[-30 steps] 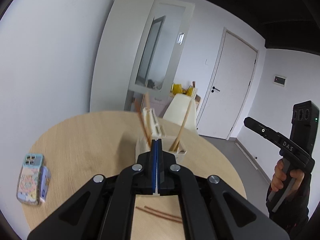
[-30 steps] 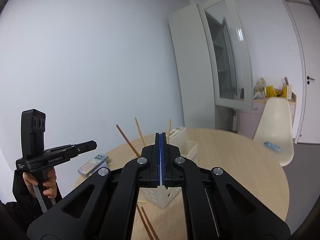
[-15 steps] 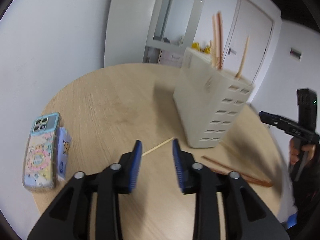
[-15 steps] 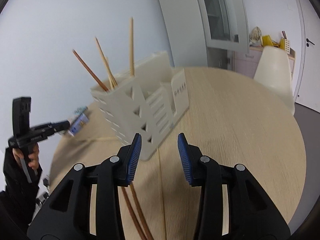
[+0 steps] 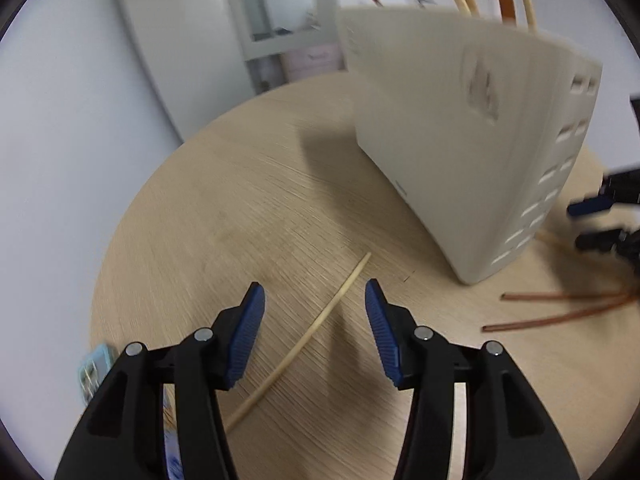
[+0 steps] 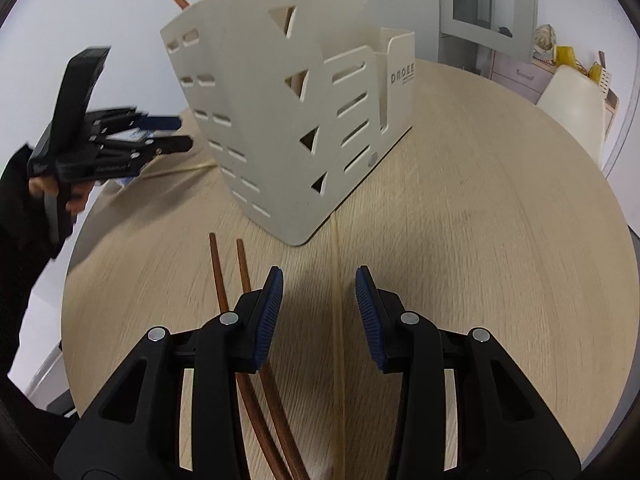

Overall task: Organize utensils
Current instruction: 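Lower the left tool onto a light chopstick while the right tool reaches another chopstick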

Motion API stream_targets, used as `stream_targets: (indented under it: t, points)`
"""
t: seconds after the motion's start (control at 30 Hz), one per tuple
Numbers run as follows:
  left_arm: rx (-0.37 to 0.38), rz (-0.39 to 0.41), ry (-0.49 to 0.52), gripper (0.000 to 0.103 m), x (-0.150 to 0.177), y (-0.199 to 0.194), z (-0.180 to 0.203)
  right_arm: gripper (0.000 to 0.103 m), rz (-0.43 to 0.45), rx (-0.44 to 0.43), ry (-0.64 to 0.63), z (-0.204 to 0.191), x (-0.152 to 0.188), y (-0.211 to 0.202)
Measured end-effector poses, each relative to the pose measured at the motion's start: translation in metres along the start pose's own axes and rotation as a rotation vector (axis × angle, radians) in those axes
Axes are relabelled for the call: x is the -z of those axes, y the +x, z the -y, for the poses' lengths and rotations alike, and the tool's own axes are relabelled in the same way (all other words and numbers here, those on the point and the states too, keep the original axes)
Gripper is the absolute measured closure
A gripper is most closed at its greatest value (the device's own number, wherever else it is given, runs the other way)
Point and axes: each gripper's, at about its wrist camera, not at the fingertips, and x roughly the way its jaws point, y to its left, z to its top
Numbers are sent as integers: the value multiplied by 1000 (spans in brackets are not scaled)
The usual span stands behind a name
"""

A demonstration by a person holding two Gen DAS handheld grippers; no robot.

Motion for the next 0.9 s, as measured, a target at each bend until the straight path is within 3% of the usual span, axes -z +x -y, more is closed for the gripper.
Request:
stream_targets:
  t: [0.13,0.27,0.5,0.9]
  points:
    - [46,-30,146,52,-7,6,10,67,-9,4,1,0,4,4]
    - [91,-72,222,52,-13,14,13,71,-19,5,16,4,6,9]
    - [180,-158,230,69,-17,36,10,71,-21,20,4,5,5,13]
    - [234,-223,209,82,-19,59,-3,75,-50,17,-14,2,1,26]
